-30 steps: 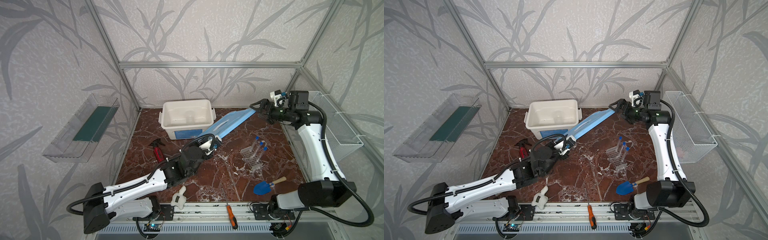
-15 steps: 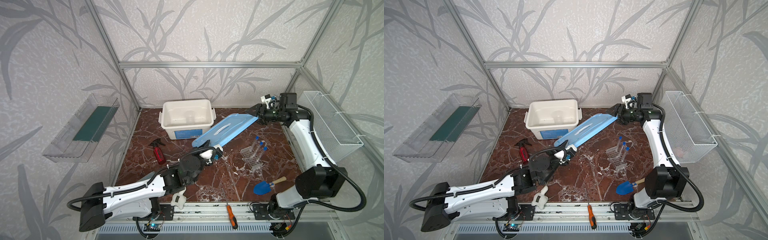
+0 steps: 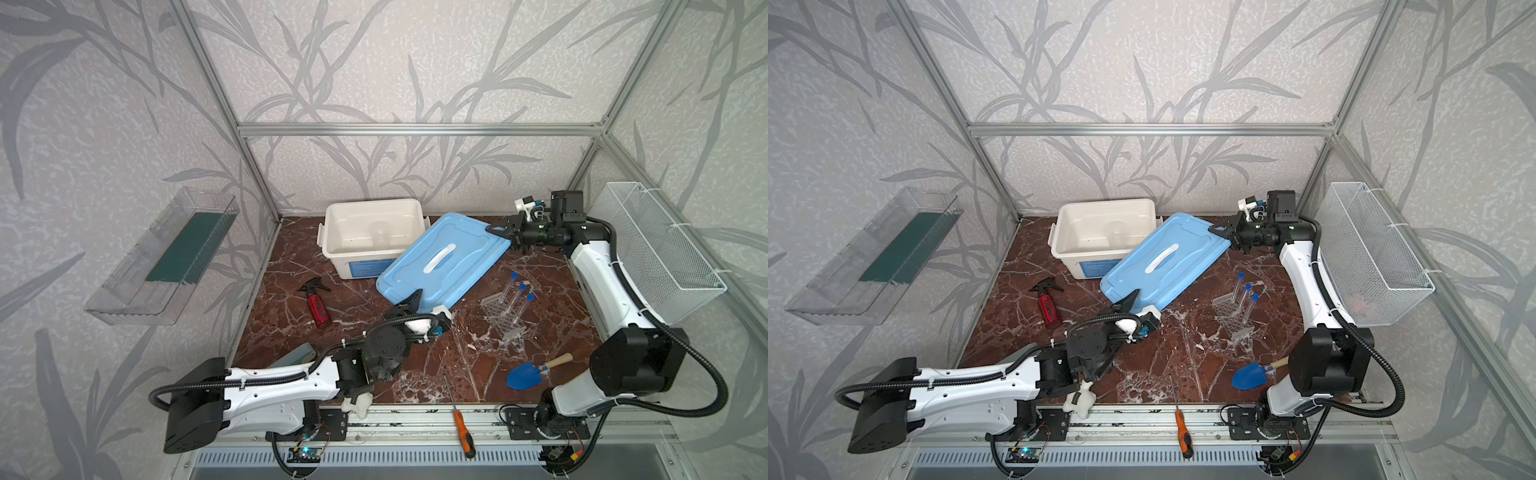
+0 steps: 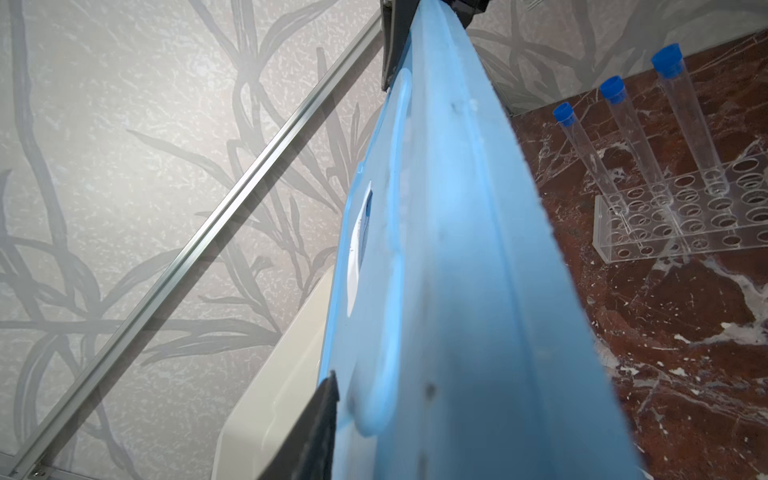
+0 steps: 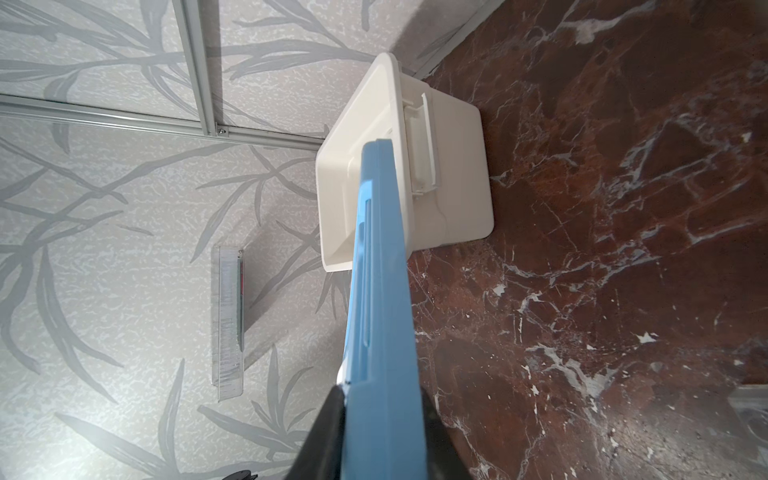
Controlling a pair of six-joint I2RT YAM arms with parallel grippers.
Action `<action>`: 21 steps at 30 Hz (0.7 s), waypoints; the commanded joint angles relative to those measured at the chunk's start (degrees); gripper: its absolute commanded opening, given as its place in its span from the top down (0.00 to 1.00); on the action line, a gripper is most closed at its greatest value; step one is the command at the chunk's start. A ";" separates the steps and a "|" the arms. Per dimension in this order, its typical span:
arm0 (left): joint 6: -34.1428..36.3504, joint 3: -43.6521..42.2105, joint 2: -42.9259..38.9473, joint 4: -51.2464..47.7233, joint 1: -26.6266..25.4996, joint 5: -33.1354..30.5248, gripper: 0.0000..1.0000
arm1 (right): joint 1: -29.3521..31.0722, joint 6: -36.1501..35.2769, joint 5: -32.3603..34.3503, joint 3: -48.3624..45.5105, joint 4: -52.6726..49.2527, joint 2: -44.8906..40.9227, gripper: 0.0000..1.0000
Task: Organize the chemistry lab equipment
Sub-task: 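Lower the blue lid flat with both grippers, swinging it toward the bin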
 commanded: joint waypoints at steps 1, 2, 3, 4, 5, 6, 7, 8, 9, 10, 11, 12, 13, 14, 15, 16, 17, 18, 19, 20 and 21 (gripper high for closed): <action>-5.89 0.33 -0.08 3.20 -0.47 2.48 0.55 | 0.25 1.14 -0.88 -0.96 8.41 -0.52 0.76; -6.63 0.14 0.10 3.16 -0.47 3.03 0.52 | 0.26 1.78 -0.95 -1.06 9.23 -0.53 0.77; -7.31 0.04 0.33 2.96 -0.47 3.35 0.49 | 0.26 2.24 -0.92 -1.29 9.96 -0.53 0.78; -8.15 0.05 0.58 2.41 -0.47 3.83 0.44 | 0.28 3.10 -1.10 -1.40 10.83 -0.61 0.80; -9.06 0.04 0.79 1.94 -0.47 4.15 0.39 | 0.25 3.92 -1.36 -1.60 11.85 -0.78 0.81; -10.01 -0.09 0.84 1.60 -0.45 4.48 0.34 | 0.21 4.53 -1.41 -1.76 12.52 -1.03 0.81; -11.31 -0.29 0.75 1.21 -0.47 5.18 0.30 | 0.17 4.96 -1.56 -1.85 13.08 -1.43 0.81; -12.76 -0.46 0.59 1.04 -0.47 5.64 0.29 | 0.12 5.28 -1.56 -1.87 13.40 -1.86 0.82; -13.99 -0.68 0.36 0.88 -0.47 6.19 0.27 | 0.00 5.92 -1.59 -2.08 13.97 -2.25 0.82; -15.42 -0.77 0.06 0.83 -0.47 6.64 0.26 | -0.18 6.90 -1.76 -2.47 15.28 -2.80 0.82; -16.58 -0.84 -0.19 0.69 -0.47 7.17 0.24 | -0.27 9.00 -2.31 -3.48 18.04 -3.43 0.82; -17.40 -0.84 -0.50 0.54 -0.47 7.80 0.22 | -0.35 11.22 -2.60 -4.67 21.02 -4.16 0.83; -18.51 -0.73 -0.77 0.42 -0.47 8.56 0.20 | -0.36 14.17 -2.61 -6.15 25.01 -5.07 0.87; -19.48 -0.58 -1.27 0.17 -0.47 9.02 0.18 | -0.47 16.69 -2.59 -7.74 29.31 -5.85 0.88; -20.05 -0.42 -1.57 -0.08 -0.39 9.72 0.16 | -0.45 19.25 -2.54 -8.59 32.60 -6.34 0.89; -20.96 -0.19 -1.86 -0.54 -0.39 10.53 0.13 | -0.45 21.45 -2.48 -9.10 35.69 -6.66 0.89; -22.47 -0.05 -2.13 -0.51 -0.30 11.35 0.10 | -0.45 23.51 -2.25 -9.21 37.86 -6.91 0.89; -23.90 0.11 -2.20 -0.57 -0.30 12.67 0.09 | -0.45 24.73 -1.83 -9.33 39.76 -7.10 0.90; -25.74 0.57 -1.99 -1.09 -0.29 14.09 0.09 | -0.41 25.92 -1.29 -9.18 41.25 -7.28 0.90; -27.66 1.18 -1.74 -2.15 -0.30 15.23 0.09 | -0.45 26.92 -0.71 -8.98 42.54 -7.42 0.90; -29.18 1.51 -1.64 -2.47 -0.31 16.31 0.08 | -0.45 28.11 -0.30 -8.98 44.39 -7.46 0.90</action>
